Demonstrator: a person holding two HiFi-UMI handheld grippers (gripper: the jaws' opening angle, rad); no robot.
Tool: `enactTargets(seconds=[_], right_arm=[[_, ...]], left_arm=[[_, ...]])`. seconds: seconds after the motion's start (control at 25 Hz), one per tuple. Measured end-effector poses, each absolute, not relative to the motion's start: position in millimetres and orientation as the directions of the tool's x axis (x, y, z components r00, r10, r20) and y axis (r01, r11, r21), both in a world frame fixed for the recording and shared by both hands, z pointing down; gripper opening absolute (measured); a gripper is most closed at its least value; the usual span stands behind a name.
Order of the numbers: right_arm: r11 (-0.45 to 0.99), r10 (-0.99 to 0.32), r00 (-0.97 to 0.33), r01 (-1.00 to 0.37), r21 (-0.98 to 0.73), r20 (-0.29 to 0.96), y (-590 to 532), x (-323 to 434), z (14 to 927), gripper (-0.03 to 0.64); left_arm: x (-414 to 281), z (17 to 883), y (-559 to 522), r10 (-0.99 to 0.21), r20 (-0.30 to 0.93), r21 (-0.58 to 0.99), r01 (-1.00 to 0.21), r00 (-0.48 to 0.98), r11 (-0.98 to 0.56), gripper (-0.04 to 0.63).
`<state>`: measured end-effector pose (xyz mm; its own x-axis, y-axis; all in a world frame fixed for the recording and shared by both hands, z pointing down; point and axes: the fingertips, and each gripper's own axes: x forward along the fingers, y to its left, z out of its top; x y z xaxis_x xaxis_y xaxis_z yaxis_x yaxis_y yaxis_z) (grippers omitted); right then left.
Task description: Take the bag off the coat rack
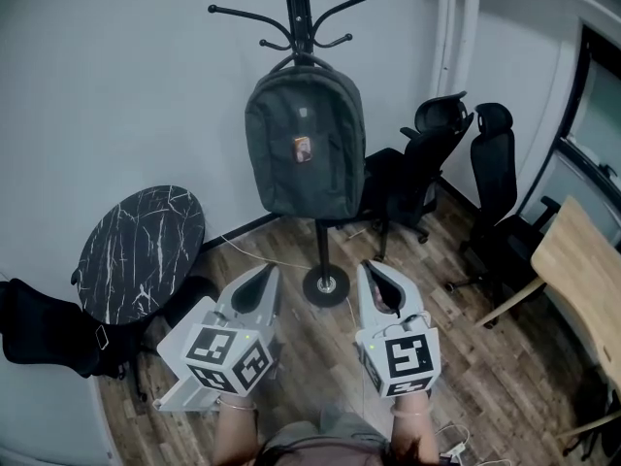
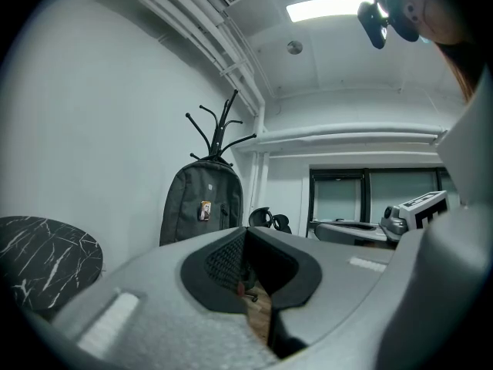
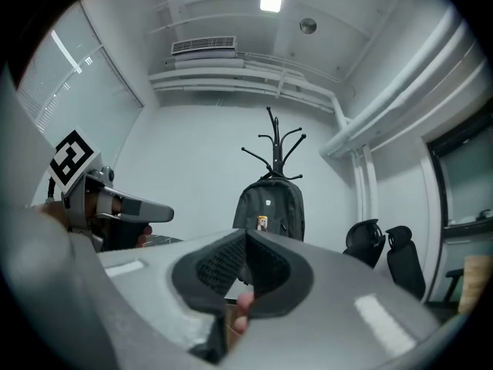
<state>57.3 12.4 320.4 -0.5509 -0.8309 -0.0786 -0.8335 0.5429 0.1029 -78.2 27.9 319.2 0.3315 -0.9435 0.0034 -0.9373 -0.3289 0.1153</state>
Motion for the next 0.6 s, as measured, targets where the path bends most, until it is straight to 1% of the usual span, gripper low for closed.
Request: enactTargets(seconds=[0.36,0.6], right_arm=[[0.565,-0.811,-0.579,-0.812,0.146,-0.079,-12.0,51.9,319.5,0.002],[0.543,-0.818,-0.568,-0.813,0.213,-0.084,-31.5,44.0,321.6,0.002]], left_arm=[[-72.3,317.5,10.4,-0.943,0.009,0.117,-0.937,0.334,-0.33,0.009],[-76.4,319.9,-10.8,-0.94,0.012,0.115,-0.934,0.34,-0.337,0.009]])
